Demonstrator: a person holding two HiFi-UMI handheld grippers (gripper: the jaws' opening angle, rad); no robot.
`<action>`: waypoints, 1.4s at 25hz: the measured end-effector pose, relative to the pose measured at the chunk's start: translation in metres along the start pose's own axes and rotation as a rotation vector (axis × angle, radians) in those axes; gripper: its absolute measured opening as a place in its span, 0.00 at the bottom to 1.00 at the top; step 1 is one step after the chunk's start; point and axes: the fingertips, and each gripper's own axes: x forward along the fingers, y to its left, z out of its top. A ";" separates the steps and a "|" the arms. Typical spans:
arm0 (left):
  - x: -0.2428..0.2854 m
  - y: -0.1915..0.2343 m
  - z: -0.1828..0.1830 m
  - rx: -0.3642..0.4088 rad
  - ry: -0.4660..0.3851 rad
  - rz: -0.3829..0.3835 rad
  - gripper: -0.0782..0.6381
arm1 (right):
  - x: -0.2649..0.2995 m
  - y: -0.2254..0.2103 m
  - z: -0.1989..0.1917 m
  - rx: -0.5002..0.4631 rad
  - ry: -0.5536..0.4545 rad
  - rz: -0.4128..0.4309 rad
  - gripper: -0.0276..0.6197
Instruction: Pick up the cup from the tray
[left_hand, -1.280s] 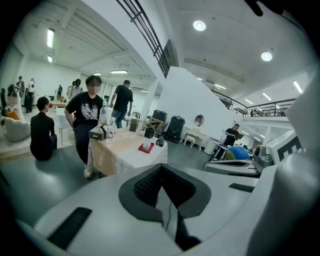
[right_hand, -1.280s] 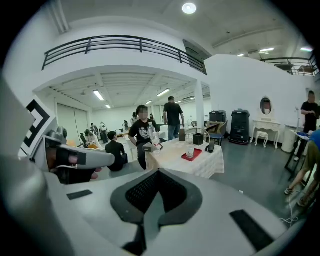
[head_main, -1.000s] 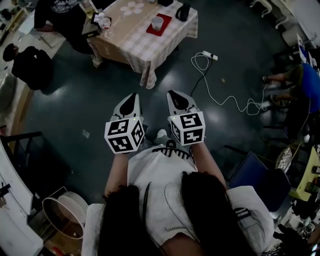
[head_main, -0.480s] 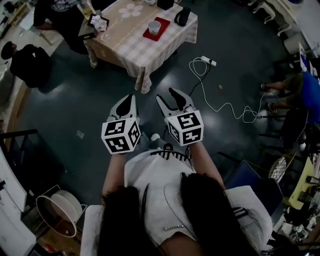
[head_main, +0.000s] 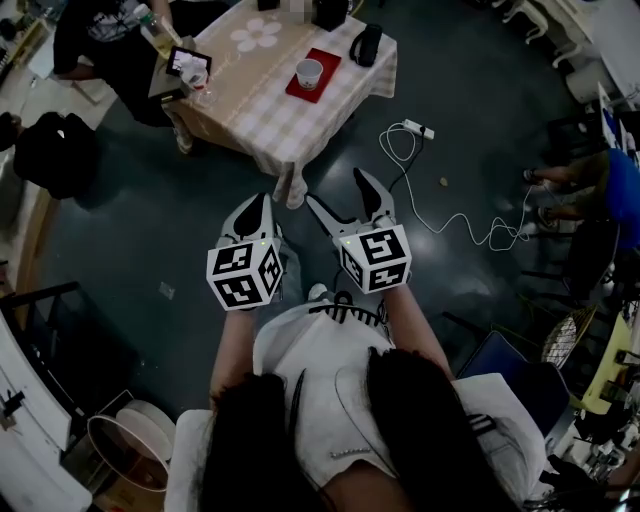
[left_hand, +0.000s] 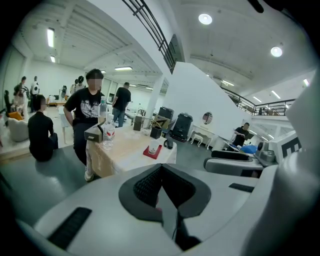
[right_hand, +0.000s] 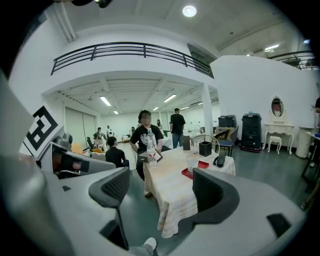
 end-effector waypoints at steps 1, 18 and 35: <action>0.009 0.006 0.007 0.002 0.003 -0.004 0.12 | 0.010 -0.004 0.005 0.002 -0.005 -0.006 0.63; 0.139 0.090 0.113 0.064 0.057 -0.104 0.12 | 0.156 -0.069 0.064 0.034 -0.024 -0.186 0.66; 0.248 0.113 0.126 0.044 0.144 -0.049 0.12 | 0.264 -0.139 0.059 -0.012 0.049 -0.146 0.71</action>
